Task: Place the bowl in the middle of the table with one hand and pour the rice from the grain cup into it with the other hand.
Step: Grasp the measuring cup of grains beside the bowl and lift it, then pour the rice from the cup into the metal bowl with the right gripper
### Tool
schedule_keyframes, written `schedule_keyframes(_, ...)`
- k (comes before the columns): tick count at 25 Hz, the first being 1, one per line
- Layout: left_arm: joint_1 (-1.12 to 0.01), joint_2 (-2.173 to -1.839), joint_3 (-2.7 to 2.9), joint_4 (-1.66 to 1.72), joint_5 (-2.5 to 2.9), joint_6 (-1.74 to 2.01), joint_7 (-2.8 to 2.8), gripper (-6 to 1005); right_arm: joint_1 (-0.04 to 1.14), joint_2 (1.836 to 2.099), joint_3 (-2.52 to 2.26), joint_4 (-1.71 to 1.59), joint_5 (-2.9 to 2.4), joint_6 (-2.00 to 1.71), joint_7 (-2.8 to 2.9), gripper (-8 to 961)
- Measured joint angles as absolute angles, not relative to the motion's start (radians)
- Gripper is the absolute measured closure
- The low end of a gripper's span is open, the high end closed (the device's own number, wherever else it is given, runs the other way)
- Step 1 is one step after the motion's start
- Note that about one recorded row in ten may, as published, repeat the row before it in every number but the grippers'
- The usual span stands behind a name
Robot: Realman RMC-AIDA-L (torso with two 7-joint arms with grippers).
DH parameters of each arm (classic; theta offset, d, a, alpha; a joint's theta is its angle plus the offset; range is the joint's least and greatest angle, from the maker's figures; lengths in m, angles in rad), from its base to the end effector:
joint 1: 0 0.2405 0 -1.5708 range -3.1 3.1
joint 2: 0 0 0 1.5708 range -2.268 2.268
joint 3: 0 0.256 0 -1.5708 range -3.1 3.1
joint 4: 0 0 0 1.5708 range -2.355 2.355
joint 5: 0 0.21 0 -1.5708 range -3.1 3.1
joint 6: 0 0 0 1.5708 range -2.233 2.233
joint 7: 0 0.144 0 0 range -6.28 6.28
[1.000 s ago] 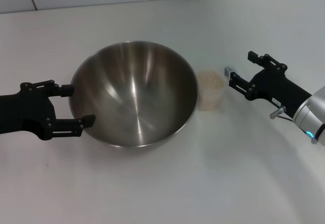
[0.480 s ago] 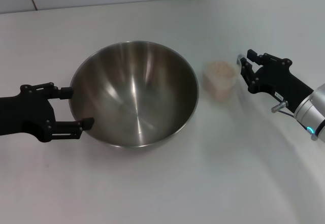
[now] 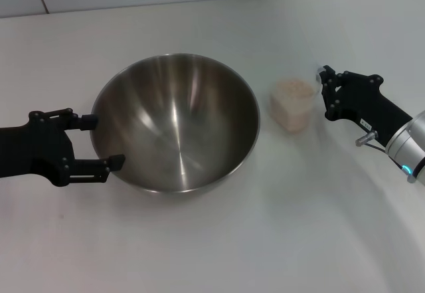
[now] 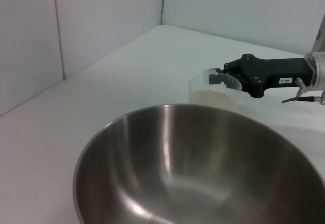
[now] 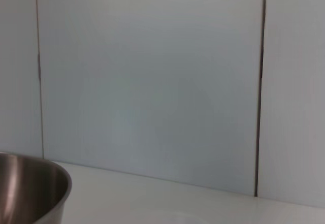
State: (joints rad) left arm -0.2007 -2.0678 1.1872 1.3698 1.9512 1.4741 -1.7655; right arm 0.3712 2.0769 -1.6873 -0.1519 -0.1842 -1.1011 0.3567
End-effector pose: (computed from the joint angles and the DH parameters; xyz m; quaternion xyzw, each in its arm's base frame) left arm -0.2343 0.2960 0.0325 -0.9670 -0.1703 -0.1011 0.1600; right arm 0.3365 0.3054 -0.0436 -0.8033 0.2225 0.2573 0.4889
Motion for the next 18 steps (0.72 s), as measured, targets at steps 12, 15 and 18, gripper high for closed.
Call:
schedule_keyframes(12, -0.202, -2.067, 1.187, 1.372, 1.951, 1.474, -1.766, 131, 0.273, 2.087, -1.573, -0.297, -0.188, -1.396, 0.113, 943)
schedule_keyframes(15, -0.203, -2.067, 1.187, 1.377, 1.951, 1.474, -1.765, 131, 0.294, 2.088, -1.633, -0.359, -0.191, -1.403, -0.048, 939)
schedule_keyframes(18, -0.204, -2.067, 1.187, 1.38, 1.951, 1.473, -1.764, 131, 0.309, 2.09, -1.697, -0.385, -0.192, -1.389, -0.178, 935)
